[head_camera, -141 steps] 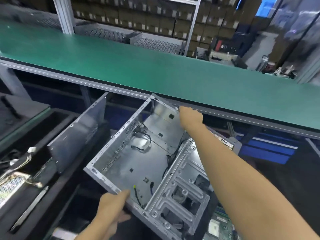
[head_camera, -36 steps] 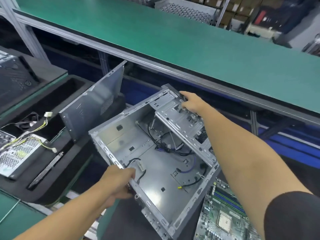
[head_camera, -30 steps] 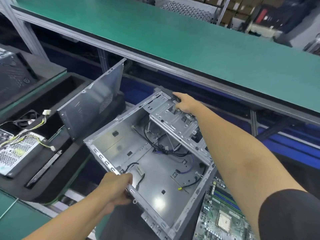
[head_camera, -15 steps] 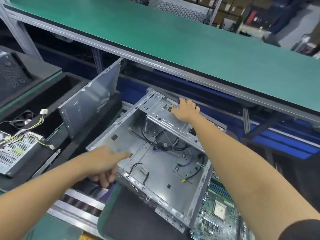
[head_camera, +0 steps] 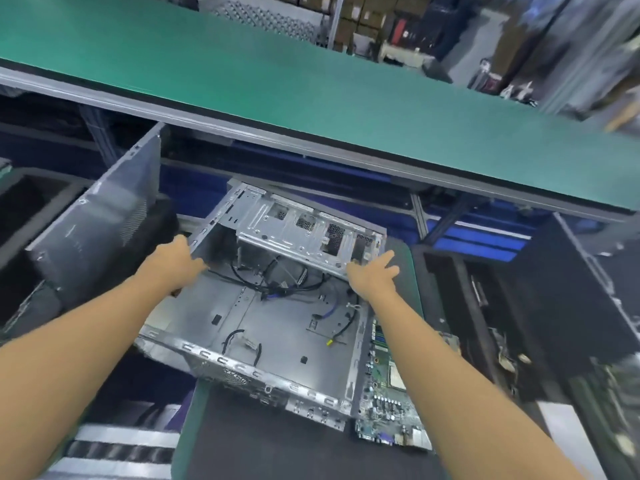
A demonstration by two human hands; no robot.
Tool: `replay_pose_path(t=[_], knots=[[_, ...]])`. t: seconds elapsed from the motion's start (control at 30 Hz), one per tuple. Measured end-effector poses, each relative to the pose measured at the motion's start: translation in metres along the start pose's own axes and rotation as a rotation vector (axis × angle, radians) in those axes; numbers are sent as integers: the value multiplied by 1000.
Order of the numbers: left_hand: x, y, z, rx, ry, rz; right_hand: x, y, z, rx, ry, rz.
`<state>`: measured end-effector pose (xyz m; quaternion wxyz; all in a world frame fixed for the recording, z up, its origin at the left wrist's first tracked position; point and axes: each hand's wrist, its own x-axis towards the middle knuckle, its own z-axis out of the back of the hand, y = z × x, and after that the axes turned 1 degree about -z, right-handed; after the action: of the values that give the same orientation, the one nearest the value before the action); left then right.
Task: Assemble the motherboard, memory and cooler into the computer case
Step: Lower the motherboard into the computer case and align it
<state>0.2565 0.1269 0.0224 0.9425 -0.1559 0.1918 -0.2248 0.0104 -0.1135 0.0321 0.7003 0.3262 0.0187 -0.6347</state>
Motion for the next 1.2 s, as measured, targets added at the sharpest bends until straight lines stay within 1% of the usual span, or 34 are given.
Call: replay_pose_path(t=[0.03, 0.1, 0.2, 0.33, 0.37, 0.43, 0.53, 0.6, 0.67, 0.73, 0.8, 0.9, 0.97, 1.03, 1.1, 1.13, 1.17, 1.2], knots=[[2, 1, -1, 31, -45, -16, -2, -7, -1, 69, 42, -23], [2, 3, -1, 74, -79, -14, -4, -18, -4, 139, 68, 11], [-7, 4, -5, 75, -56, 1, -6, -21, 1, 168, 60, 71], [-23, 8, -12, 85, -44, 7, -1, -31, 22, 225, 179, 140], [-23, 10, -14, 86, -46, 4, 3, -40, 30, 246, 186, 148], [-23, 14, -16, 101, -43, 9, 14, -65, 50, 246, 120, 139], [-17, 15, -21, 106, -33, 56, 38, -120, 81, 105, 10, 30], [-6, 18, -26, 107, -28, 91, 43, -153, 93, 4, 32, -38], [11, 26, -37, 142, -8, 104, 42, -174, 94, -77, 107, -54], [33, 41, -49, 187, 21, 118, 43, -184, 89, -146, 168, -29], [39, 46, -55, 199, 21, 132, 43, -187, 81, -166, 228, 11], [24, 39, -52, 181, 9, 133, 39, -184, 70, -263, 367, 116], [-2, 23, -43, 151, -13, 136, 35, -179, 64, -301, 422, 177], [-30, 5, -34, 131, -54, 127, 31, -173, 58, -288, 429, 214], [-50, -7, -30, 106, -86, 105, 32, -167, 53, -239, 390, 239], [-57, -11, -30, 97, -86, 94, 33, -164, 51, -183, 357, 240], [-62, -15, -30, 92, -84, 89, 33, -161, 49, -72, 333, 219], [-66, -18, -30, 90, -84, 87, 33, -157, 48, 91, 324, 177]])
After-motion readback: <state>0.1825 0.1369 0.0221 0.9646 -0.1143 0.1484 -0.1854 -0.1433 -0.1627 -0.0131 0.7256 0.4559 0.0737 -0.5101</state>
